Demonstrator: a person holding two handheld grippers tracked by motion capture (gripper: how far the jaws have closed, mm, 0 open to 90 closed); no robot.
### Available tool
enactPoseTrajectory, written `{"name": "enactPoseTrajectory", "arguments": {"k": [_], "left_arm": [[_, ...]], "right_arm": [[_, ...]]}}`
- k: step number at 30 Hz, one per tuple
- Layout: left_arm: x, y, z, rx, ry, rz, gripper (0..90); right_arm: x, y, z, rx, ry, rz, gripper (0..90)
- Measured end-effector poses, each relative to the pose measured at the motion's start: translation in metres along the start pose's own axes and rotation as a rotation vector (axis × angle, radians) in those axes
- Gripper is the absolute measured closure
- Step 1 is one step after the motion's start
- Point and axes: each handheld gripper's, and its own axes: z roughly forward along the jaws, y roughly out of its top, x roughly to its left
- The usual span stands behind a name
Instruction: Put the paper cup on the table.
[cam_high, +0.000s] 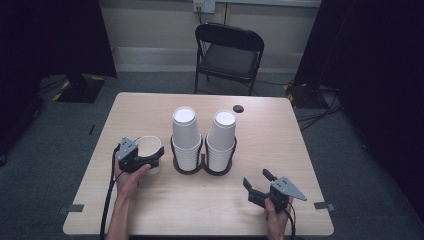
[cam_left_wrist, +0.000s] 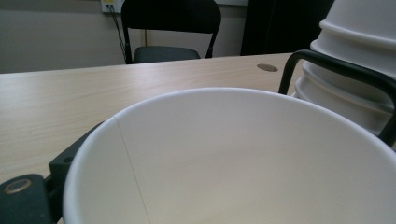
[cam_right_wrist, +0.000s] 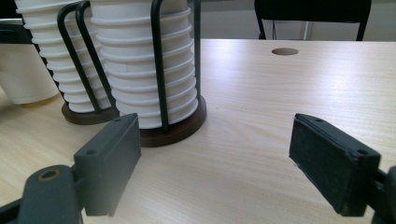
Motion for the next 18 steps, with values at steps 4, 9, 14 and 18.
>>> {"name": "enactPoseTrajectory", "arguments": {"k": [4,9,14,18], "left_arm": [[-0.002,0.0,0.003,-0.009,0.012,0.013,6.9],[-0.004,-0.003,0.008,0.013,0.018,0.048,7.1],[-0.005,-0.005,0.01,0.041,0.015,0.036,7.5],[-0.004,-0.009,0.013,0.097,0.028,0.018,10.1]], "right_arm": [[0.0,0.0,-0.001,-0.005,0.004,-0.005,16.1],[0.001,-0.001,-0.002,-0.008,0.01,-0.001,16.1],[0.0,0.0,-0.001,-0.002,0.012,-0.001,16.1],[0.0,0.0,-0.001,-0.004,0.015,0.007,16.1]]}}
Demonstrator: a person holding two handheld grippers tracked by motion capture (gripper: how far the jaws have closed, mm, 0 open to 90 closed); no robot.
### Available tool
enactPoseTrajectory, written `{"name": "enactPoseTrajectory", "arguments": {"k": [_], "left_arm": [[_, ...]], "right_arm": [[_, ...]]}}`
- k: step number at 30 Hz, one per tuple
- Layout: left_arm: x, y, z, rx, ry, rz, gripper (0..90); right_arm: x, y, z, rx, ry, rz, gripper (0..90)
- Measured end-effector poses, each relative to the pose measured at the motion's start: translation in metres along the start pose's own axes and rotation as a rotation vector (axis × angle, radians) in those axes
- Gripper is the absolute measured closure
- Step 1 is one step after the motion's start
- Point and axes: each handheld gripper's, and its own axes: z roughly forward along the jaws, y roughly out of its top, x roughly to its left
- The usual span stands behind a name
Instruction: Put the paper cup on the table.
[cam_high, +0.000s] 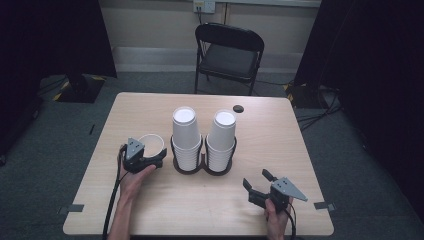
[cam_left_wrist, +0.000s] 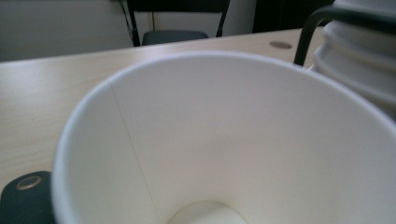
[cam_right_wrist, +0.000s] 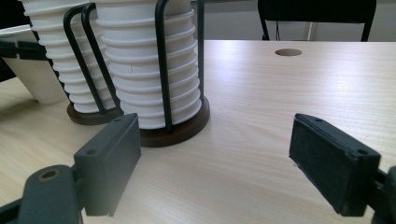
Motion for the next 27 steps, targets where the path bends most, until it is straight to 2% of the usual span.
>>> {"name": "enactPoseTrajectory", "arguments": {"k": [5,8,10,17,20,23,27], "left_arm": [[0.0,-0.001,0.0,0.026,0.007,0.008,11.6],[0.0,-0.005,0.002,0.06,0.01,0.004,13.0],[0.0,-0.006,0.001,0.062,0.013,0.013,13.6],[0.001,-0.013,-0.001,0.077,0.012,-0.017,15.1],[-0.001,-0.016,-0.002,0.107,0.03,-0.018,15.5],[-0.003,-0.017,-0.005,0.088,0.034,-0.02,15.4],[-0.003,-0.019,-0.01,0.1,0.026,-0.017,15.5]], "right_arm": [[0.0,0.0,0.0,0.001,0.0,0.001,16.1],[0.0,0.0,0.0,0.005,-0.002,0.006,16.1],[0.0,0.0,0.0,0.003,-0.002,0.005,16.1],[0.0,0.0,0.0,0.007,-0.003,0.004,16.2],[0.0,0.0,0.0,0.007,-0.003,0.004,16.2],[0.0,0.0,0.0,0.006,-0.001,0.004,16.2],[-0.001,0.0,0.0,0.007,-0.002,0.009,16.3]]}}
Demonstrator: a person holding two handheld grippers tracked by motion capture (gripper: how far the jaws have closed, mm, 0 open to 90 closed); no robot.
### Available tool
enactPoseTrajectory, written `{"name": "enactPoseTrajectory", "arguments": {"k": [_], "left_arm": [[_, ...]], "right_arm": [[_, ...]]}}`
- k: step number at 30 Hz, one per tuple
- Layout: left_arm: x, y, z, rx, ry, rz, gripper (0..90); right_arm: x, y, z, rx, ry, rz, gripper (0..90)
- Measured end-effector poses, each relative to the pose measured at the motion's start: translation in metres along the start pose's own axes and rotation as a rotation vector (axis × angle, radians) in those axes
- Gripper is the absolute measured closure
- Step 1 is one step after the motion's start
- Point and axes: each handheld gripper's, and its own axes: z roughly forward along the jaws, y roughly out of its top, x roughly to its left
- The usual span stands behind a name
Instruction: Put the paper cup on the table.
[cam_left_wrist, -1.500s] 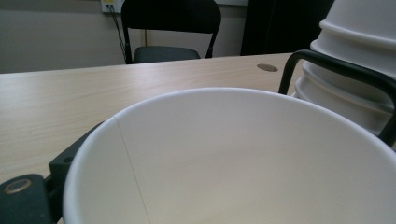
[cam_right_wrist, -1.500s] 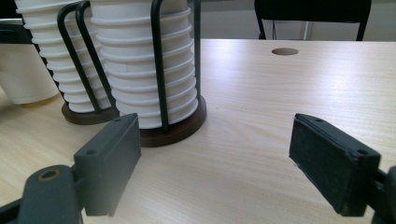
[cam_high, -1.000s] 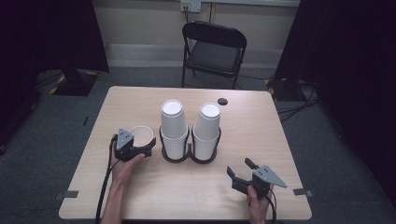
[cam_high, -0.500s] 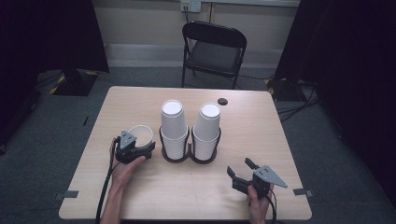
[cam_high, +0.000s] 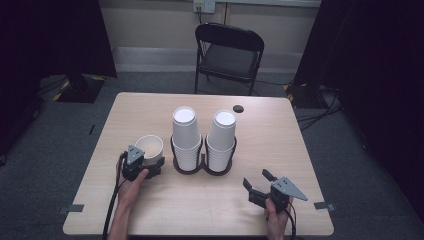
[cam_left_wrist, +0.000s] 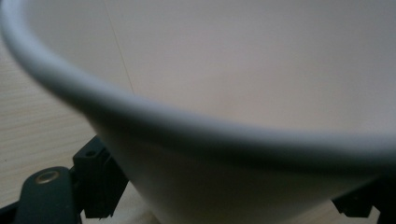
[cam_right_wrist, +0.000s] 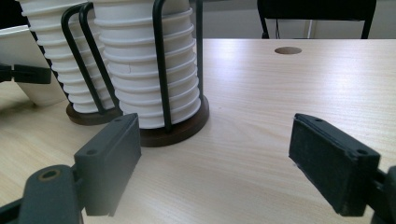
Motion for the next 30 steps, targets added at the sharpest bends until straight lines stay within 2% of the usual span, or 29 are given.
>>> {"name": "enactPoseTrajectory", "arguments": {"k": [5,9,12,15,17,19,21,23,26,28,30], "left_arm": [[-0.004,-0.004,-0.006,-0.002,0.015,-0.017,15.5],[-0.005,-0.008,-0.015,-0.004,0.016,-0.015,15.5],[-0.006,-0.011,-0.022,-0.022,0.007,-0.029,15.5],[-0.01,-0.012,-0.029,-0.033,0.016,-0.012,15.5],[-0.013,-0.014,-0.034,-0.039,0.006,-0.016,15.5],[-0.017,-0.017,-0.04,-0.061,0.005,-0.013,15.4],[-0.02,-0.019,-0.046,-0.061,0.032,-0.008,15.6],[-0.022,-0.02,-0.053,-0.082,0.017,-0.006,15.4],[-0.028,-0.021,-0.064,-0.102,0.027,0.001,15.4],[-0.03,-0.021,-0.07,-0.123,0.004,-0.008,15.4],[-0.035,-0.022,-0.076,-0.134,0.014,-0.004,15.5]], "right_arm": [[0.0,0.0,0.0,0.002,0.003,0.0,16.3],[0.0,0.0,0.0,0.0,0.002,-0.001,16.3],[0.0,0.0,0.0,0.002,0.005,0.001,16.3],[0.0,0.0,0.0,0.002,0.004,0.0,16.3],[0.0,0.0,0.0,0.0,0.004,-0.003,16.3],[0.0,0.0,0.0,-0.001,0.004,-0.002,16.3],[0.0,0.0,0.0,-0.002,0.004,-0.002,16.3],[0.0,0.0,0.0,-0.001,0.004,-0.002,16.3],[0.0,0.0,0.0,-0.003,0.004,-0.002,16.3],[0.0,0.0,0.0,-0.001,0.005,-0.002,16.3],[0.0,0.0,0.0,0.0,0.003,-0.003,16.4]]}}
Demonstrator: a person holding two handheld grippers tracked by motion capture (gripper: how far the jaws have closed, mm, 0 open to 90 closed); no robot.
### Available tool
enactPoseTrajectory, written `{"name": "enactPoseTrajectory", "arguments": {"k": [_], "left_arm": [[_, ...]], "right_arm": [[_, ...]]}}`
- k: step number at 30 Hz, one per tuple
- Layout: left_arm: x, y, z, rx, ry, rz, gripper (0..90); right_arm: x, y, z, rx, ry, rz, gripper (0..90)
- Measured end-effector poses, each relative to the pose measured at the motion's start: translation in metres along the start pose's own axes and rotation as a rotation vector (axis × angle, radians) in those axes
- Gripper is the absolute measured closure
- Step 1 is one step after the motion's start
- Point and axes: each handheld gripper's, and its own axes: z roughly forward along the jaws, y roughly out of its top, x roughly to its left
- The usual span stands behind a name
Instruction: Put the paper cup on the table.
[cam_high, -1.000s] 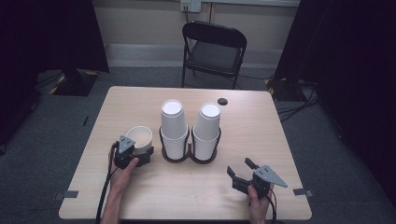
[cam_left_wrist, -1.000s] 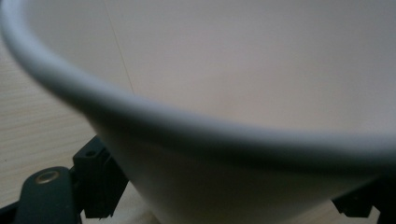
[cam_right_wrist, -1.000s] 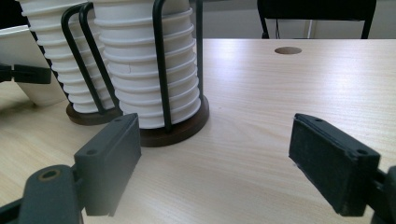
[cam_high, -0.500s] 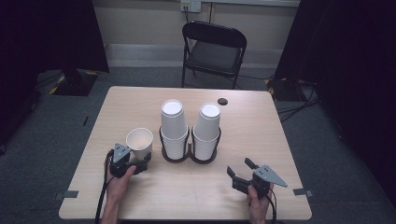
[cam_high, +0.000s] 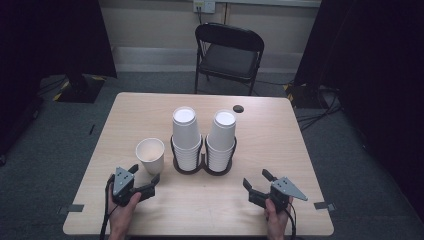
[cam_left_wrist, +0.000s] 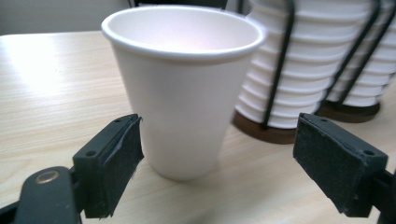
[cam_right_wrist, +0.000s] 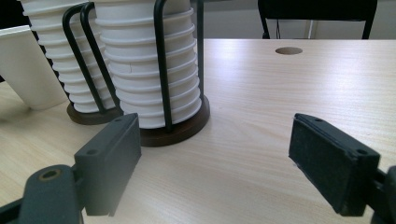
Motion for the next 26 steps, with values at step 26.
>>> {"name": "enactPoseTrajectory", "arguments": {"k": [26], "left_arm": [[-0.057,-0.019,0.008,-0.115,-0.174,0.022,15.5]], "right_arm": [[0.001,0.003,0.008,0.098,0.005,-0.013,17.8]]}}
